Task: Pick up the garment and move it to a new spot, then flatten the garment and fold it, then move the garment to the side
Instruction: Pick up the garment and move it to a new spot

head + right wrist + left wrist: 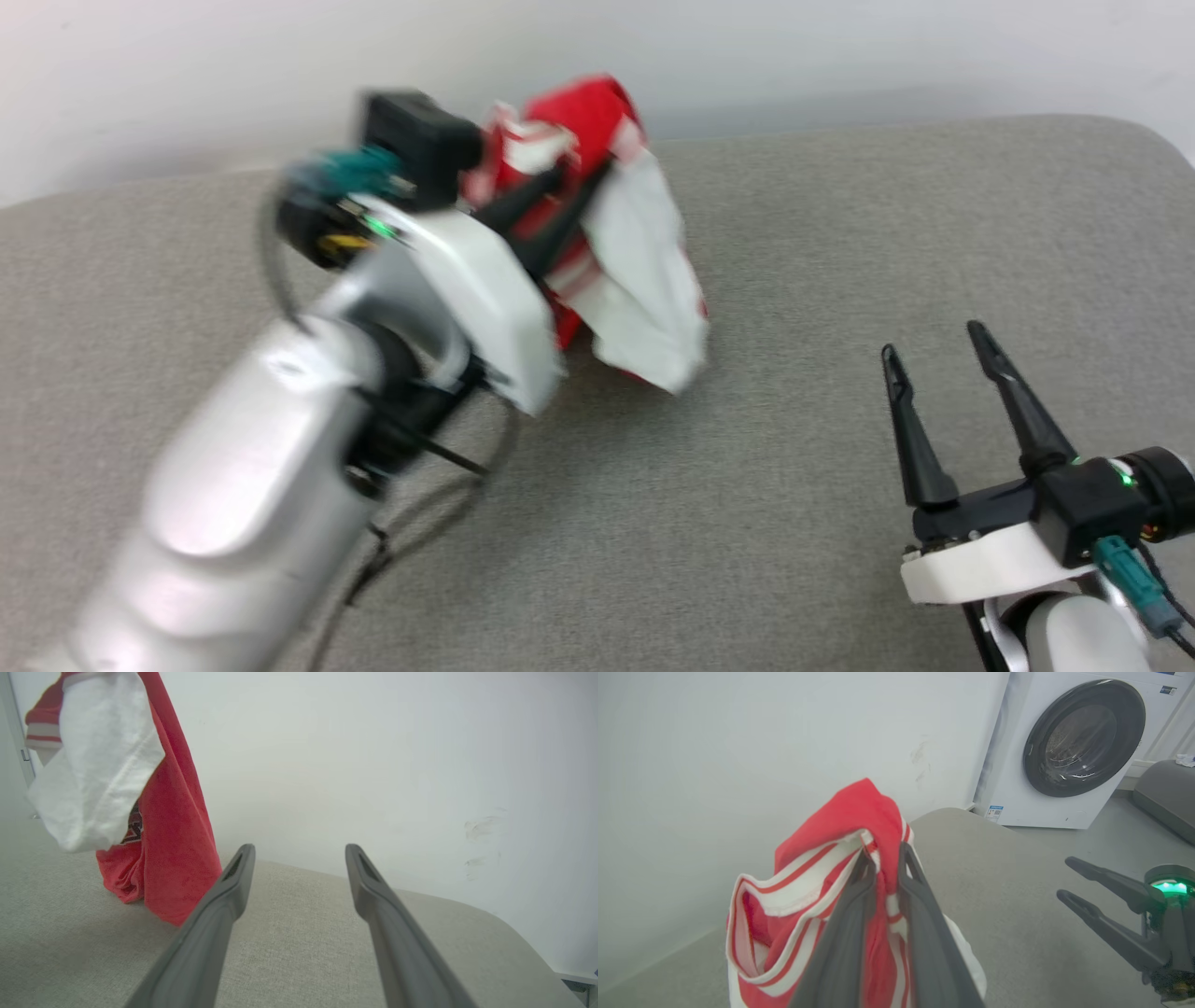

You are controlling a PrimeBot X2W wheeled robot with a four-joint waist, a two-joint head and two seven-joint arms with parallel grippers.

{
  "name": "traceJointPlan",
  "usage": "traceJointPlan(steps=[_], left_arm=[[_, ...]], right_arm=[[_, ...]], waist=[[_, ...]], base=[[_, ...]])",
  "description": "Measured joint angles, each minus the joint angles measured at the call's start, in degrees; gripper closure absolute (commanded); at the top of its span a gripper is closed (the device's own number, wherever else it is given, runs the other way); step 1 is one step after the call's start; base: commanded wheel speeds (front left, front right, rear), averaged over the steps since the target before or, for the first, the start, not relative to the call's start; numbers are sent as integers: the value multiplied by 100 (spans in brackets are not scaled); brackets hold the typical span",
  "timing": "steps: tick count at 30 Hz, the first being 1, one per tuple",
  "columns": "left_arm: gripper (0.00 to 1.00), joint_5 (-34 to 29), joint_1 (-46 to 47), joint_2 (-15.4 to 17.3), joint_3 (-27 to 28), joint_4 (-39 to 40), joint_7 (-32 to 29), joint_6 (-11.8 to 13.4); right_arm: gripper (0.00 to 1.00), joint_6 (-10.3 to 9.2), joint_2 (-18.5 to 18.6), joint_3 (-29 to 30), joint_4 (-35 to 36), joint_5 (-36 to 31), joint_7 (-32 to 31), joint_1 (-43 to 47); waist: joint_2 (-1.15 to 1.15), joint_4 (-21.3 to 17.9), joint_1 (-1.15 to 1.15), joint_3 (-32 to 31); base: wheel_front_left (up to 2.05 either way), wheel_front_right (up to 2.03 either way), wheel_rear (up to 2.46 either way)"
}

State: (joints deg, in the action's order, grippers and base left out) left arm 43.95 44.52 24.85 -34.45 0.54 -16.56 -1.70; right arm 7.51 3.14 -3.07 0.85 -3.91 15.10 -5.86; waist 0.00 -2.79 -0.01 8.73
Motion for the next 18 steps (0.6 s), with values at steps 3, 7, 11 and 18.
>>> traceJointPlan(steps=[3,7,11,18], left_arm=[[100,-108,-186,-569,-459,-270,171,19],[100,-502,-408,-1192,-1215,-854,364,-7],[98,-1201,-539,-1630,-2020,-1639,558,-3],[0,-1412,-722,-2107,-2651,-2694,1176,-147]], right_arm=[[0,0,-13,171,81,-3,0,-28],[0,0,-15,375,185,4,0,-120],[0,0,-16,552,247,222,0,-157],[0,0,-16,616,225,293,0,-240]], waist=[[0,-167,0,4],[0,-416,0,38],[0,-663,1,99],[0,-928,1,164]], base=[[0,0,0],[0,0,0],[0,0,0],[0,0,0]])
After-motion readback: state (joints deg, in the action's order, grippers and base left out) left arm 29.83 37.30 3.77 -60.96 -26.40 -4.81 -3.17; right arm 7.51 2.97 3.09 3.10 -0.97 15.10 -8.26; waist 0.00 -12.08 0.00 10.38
